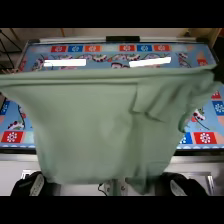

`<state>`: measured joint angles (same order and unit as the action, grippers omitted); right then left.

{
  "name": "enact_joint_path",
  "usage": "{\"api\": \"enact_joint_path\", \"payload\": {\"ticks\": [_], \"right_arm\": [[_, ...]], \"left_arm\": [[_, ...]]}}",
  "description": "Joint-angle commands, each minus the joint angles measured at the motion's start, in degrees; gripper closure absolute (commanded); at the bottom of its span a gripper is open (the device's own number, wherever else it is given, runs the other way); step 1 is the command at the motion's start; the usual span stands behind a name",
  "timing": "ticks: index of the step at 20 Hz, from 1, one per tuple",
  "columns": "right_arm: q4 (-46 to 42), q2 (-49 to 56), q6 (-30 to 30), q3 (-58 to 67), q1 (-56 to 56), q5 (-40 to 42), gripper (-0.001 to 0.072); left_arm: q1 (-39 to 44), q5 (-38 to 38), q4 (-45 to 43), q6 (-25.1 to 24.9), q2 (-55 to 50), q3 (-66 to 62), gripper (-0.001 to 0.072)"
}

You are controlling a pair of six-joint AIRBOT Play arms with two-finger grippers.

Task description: Fold the shirts.

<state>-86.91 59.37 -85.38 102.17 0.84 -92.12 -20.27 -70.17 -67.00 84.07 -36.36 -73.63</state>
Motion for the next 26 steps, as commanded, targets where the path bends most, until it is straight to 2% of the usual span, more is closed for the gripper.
{"api": "enact_joint_path", "payload": {"ticks": [1,3,7,11,15,17,20,22,23,26], "right_arm": [[3.4,11.5,-4.1,-10.3,0.0,8.2,0.0648],[4.9,18.4,-4.7,-13.0,0.0,19.3,0.0648],[10.3,29.6,-4.9,-13.0,0.0,38.7,0.0648],[12.1,36.4,-4.5,-13.0,0.0,47.9,0.0648],[13.1,40.5,-4.5,-13.0,0.0,45.2,0.0647],[12.8,40.2,-2.9,-13.0,0.1,39.2,0.0647],[8.7,36.9,1.1,-13.0,1.6,23.8,0.0647],[5.2,36.1,1.4,-13.0,2.4,13.4,0.0647],[5.3,36.2,1.4,-13.6,2.6,11.1,0.0647],[5.9,36.5,-1.0,-18.5,2.1,14.8,0.0647]], "left_arm": [[0.8,-0.2,-0.5,-2.6,-9.0,8.5,0.0679],[3.3,3.7,-0.5,-2.6,-16.6,8.5,0.0679],[8.5,18.7,-0.5,-0.5,-33.1,5.0,0.0678],[10.7,28.0,1.5,1.2,-46.2,-2.4,0.0676],[13.7,27.7,2.5,0.9,-54.1,-5.1,0.0675],[13.8,24.0,2.4,-1.2,-54.8,-5.1,0.0676],[11.6,14.1,2.2,-5.6,-52.2,-5.1,0.0676],[9.8,4.3,2.2,-5.6,-51.7,-4.9,0.0676],[9.6,1.6,2.2,-5.6,-52.0,-4.1,0.0676],[10.7,0.9,2.5,-5.4,-52.7,1.4,0.0676]]}}
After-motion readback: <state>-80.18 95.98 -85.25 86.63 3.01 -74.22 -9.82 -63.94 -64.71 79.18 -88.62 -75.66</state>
